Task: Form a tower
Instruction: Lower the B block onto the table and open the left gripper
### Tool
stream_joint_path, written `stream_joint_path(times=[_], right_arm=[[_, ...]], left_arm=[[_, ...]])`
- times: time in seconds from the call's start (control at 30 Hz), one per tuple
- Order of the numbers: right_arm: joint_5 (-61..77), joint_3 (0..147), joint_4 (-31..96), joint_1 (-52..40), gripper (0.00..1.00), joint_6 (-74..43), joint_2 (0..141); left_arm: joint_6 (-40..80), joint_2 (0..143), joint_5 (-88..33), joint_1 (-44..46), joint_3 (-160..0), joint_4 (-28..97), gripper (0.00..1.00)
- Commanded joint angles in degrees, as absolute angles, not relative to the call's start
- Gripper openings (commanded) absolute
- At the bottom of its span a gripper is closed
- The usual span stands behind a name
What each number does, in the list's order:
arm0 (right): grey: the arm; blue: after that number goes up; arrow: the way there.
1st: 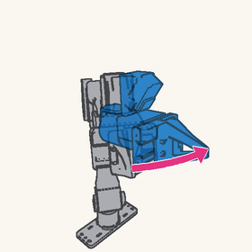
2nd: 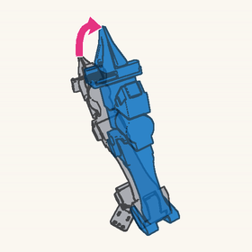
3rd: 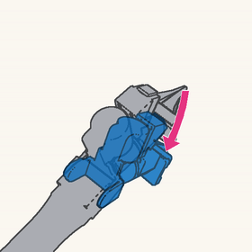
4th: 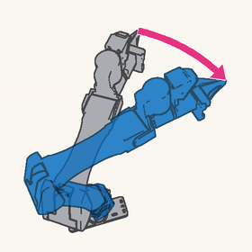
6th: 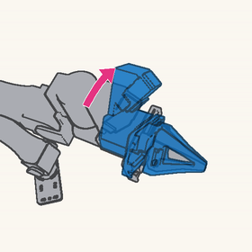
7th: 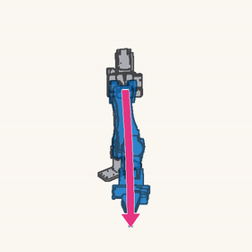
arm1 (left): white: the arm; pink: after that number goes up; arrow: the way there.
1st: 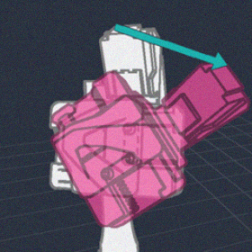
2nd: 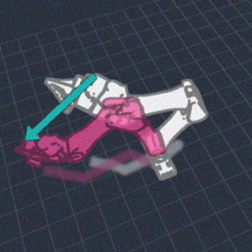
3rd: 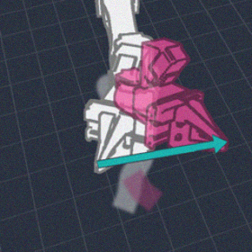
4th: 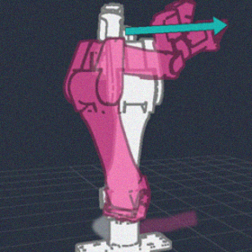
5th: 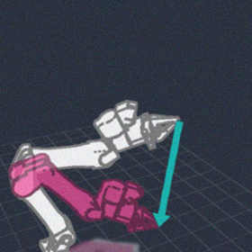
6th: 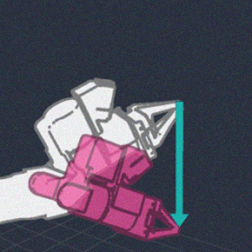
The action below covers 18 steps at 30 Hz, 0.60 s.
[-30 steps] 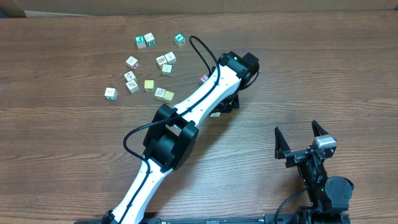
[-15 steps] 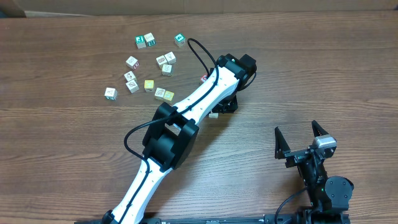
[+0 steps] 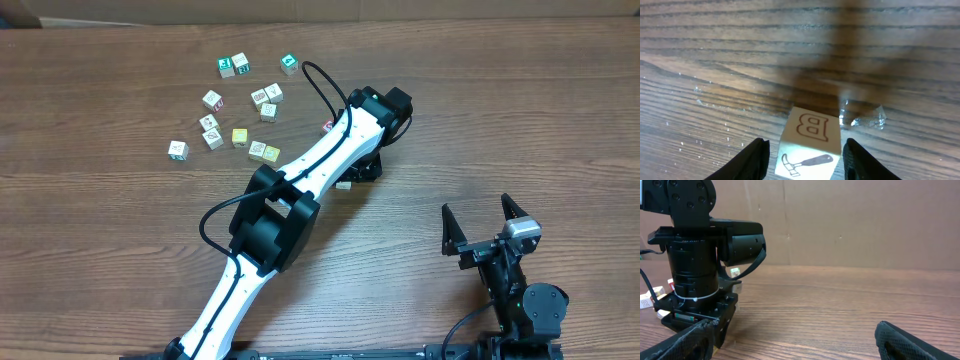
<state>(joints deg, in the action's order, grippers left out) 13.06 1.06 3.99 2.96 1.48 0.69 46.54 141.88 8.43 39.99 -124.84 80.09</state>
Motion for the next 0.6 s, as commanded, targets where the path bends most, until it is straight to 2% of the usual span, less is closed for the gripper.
stream_joint_path(times=[0.0,0.17,0.57], right_arm=[[12.5,0.5,3.7,2.7,1.00,1.4,0.2],[12.5,0.5,3.7,2.7,1.00,1.4,0.2],[12.5,0.5,3.7,2.7,1.00,1.4,0.2]], left_arm=[[46.3,141.8,9.0,39.4,-124.5,80.6,0.43],[46.3,141.8,8.8,38.5,-124.5,80.6,0.35],[45.8,141.8,6.1,37.1,-124.5,80.5,0.34]])
